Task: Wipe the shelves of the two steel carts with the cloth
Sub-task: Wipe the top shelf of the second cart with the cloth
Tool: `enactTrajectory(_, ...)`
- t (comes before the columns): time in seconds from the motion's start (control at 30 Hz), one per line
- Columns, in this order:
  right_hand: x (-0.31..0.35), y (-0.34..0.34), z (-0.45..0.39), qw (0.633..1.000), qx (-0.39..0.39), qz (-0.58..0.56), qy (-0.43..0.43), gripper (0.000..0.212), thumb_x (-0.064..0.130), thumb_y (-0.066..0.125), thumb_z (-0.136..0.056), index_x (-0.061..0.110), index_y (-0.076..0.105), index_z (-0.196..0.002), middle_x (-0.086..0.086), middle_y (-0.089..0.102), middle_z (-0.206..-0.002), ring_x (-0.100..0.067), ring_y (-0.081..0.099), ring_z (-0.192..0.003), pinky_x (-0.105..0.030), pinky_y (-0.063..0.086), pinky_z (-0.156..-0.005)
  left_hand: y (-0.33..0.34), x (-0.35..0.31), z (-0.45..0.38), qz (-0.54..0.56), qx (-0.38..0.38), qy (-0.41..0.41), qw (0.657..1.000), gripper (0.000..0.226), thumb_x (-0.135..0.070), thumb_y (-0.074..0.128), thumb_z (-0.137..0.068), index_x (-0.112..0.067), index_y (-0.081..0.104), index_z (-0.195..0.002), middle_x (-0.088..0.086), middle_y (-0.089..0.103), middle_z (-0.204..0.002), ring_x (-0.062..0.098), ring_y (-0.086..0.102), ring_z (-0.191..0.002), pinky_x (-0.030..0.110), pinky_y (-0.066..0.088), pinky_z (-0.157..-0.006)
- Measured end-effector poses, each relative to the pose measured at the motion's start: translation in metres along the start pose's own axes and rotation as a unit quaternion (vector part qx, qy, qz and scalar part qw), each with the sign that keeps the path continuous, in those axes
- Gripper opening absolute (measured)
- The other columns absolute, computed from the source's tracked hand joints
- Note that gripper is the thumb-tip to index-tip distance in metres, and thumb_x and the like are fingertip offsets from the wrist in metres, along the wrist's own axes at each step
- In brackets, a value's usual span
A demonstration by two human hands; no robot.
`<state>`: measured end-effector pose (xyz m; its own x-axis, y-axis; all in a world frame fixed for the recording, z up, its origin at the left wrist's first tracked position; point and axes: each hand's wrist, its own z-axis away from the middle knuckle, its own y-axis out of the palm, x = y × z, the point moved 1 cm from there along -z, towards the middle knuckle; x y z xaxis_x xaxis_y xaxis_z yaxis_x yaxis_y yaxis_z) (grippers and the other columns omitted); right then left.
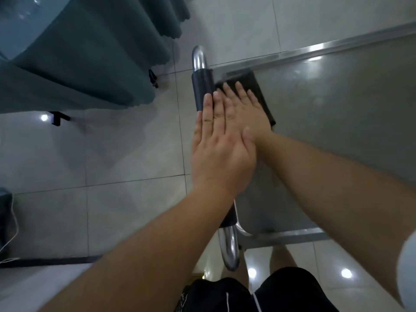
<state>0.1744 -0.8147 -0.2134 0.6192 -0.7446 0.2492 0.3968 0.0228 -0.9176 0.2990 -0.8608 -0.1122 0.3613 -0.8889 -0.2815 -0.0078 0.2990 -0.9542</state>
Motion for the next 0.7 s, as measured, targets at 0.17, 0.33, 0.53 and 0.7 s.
enactTrajectory(0.17, 0.004, 0.052, 0.139, 0.999, -0.027, -0.033, 0.008, 0.079, 0.056, 0.037, -0.104, 0.028, -0.004, -0.167, 0.007, -0.006, -0.173, -0.022, -0.003, -0.161, -0.047, 0.007, -0.13, -0.003, -0.001, 0.002, -0.025, 0.009, 0.004, 1.0, 0.069, -0.045, 0.006, -0.11, -0.01, -0.007, -0.168, 0.007, -0.016, -0.176, 0.018, -0.024, -0.16, 0.036, -0.015, -0.129)
enactTrajectory(0.33, -0.025, 0.098, 0.277, 1.0, -0.019, -0.004, 0.009, 0.07, 0.059, 0.035, -0.105, 0.03, 0.019, -0.167, 0.008, 0.012, -0.174, -0.022, 0.009, -0.161, -0.051, 0.022, -0.124, -0.008, -0.003, 0.001, -0.018, 0.017, 0.001, 1.0, 0.069, -0.046, 0.009, -0.11, -0.01, -0.004, -0.168, 0.007, -0.013, -0.177, 0.017, -0.022, -0.16, 0.032, -0.017, -0.126)
enactTrajectory(0.53, -0.065, 0.085, 0.245, 0.999, -0.039, 0.001, 0.028, 0.071, 0.059, 0.038, -0.104, 0.03, 0.021, -0.166, 0.007, 0.017, -0.174, -0.022, 0.011, -0.161, -0.052, 0.022, -0.126, -0.006, -0.005, 0.005, -0.014, 0.005, -0.005, 1.0, 0.071, -0.047, 0.007, -0.108, -0.011, -0.001, -0.168, 0.005, -0.011, -0.177, 0.016, -0.022, -0.16, 0.034, -0.015, -0.127)
enactTrajectory(0.7, -0.08, 0.038, 0.11, 0.995, -0.089, -0.002, 0.045, 0.069, 0.06, 0.034, -0.103, 0.027, 0.03, -0.164, 0.004, 0.024, -0.172, -0.022, 0.013, -0.16, -0.047, 0.015, -0.129, -0.004, -0.006, 0.001, -0.035, -0.017, -0.006, 0.999, 0.07, -0.045, 0.011, -0.109, -0.008, 0.007, -0.168, 0.009, -0.002, -0.177, 0.018, -0.013, -0.162, 0.035, -0.011, -0.13)
